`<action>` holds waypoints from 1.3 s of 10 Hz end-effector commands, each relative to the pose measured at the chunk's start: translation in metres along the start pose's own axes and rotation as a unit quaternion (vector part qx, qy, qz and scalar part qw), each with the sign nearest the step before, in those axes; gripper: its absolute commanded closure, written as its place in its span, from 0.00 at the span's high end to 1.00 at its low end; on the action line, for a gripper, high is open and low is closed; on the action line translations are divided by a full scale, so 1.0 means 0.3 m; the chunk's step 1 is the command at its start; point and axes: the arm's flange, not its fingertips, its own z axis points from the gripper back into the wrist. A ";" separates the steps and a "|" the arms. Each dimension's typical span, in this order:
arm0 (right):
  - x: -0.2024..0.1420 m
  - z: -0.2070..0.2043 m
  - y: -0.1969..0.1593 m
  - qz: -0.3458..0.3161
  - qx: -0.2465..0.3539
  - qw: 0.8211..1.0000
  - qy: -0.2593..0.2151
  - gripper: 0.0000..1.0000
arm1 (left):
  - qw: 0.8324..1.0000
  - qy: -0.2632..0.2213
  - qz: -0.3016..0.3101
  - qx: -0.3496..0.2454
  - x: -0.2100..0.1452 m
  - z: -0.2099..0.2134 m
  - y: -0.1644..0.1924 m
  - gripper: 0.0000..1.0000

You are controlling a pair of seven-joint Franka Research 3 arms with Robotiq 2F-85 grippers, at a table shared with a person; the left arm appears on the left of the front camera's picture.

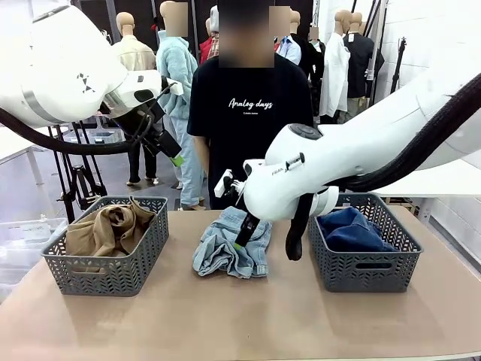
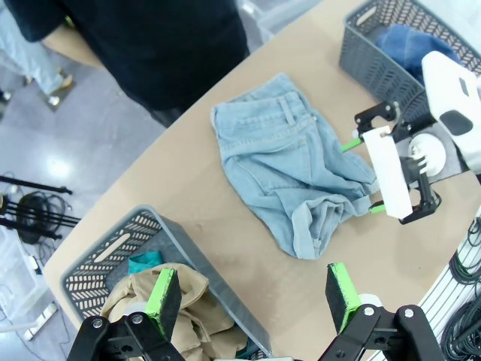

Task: Sort the tops and bottoms.
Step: Lift clothes from the center of the table with your right hand.

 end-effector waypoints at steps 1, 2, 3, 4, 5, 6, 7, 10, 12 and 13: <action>-0.005 -0.078 0.006 -0.011 -0.014 1.000 -0.007 1.00 | 1.000 -0.001 0.001 0.001 -0.001 0.003 0.003 1.00; -0.009 -0.112 0.008 -0.017 -0.017 1.000 -0.012 1.00 | 1.000 -0.001 0.001 0.001 -0.001 0.003 0.003 1.00; -0.008 -0.137 0.005 -0.023 -0.017 1.000 -0.012 1.00 | 1.000 -0.001 0.001 0.001 -0.001 0.003 0.003 1.00; -0.011 -0.169 -0.002 -0.027 -0.012 1.000 -0.004 1.00 | 1.000 -0.001 0.001 0.001 -0.001 0.003 0.003 1.00; -0.015 -0.206 -0.014 -0.034 -0.007 0.999 -0.004 1.00 | 1.000 -0.001 0.001 0.001 -0.001 0.003 0.003 1.00; -0.016 -0.232 -0.019 -0.046 -0.003 0.999 -0.017 1.00 | 1.000 -0.001 0.001 0.001 -0.001 0.003 0.003 1.00; -0.013 -0.258 -0.025 -0.051 -0.010 0.998 -0.019 1.00 | 1.000 -0.001 0.001 0.001 -0.001 0.003 0.003 1.00; -0.007 -0.314 -0.042 -0.058 0.001 0.998 -0.011 1.00 | 1.000 -0.001 0.001 0.001 -0.001 0.003 0.003 1.00; -0.005 -0.304 -0.040 -0.055 0.001 0.998 -0.010 0.90 | 1.000 -0.001 0.001 0.001 -0.001 0.003 0.003 1.00; -0.006 -0.295 -0.045 -0.058 0.000 0.998 -0.009 0.72 | 1.000 -0.001 0.001 0.001 -0.001 0.003 0.003 1.00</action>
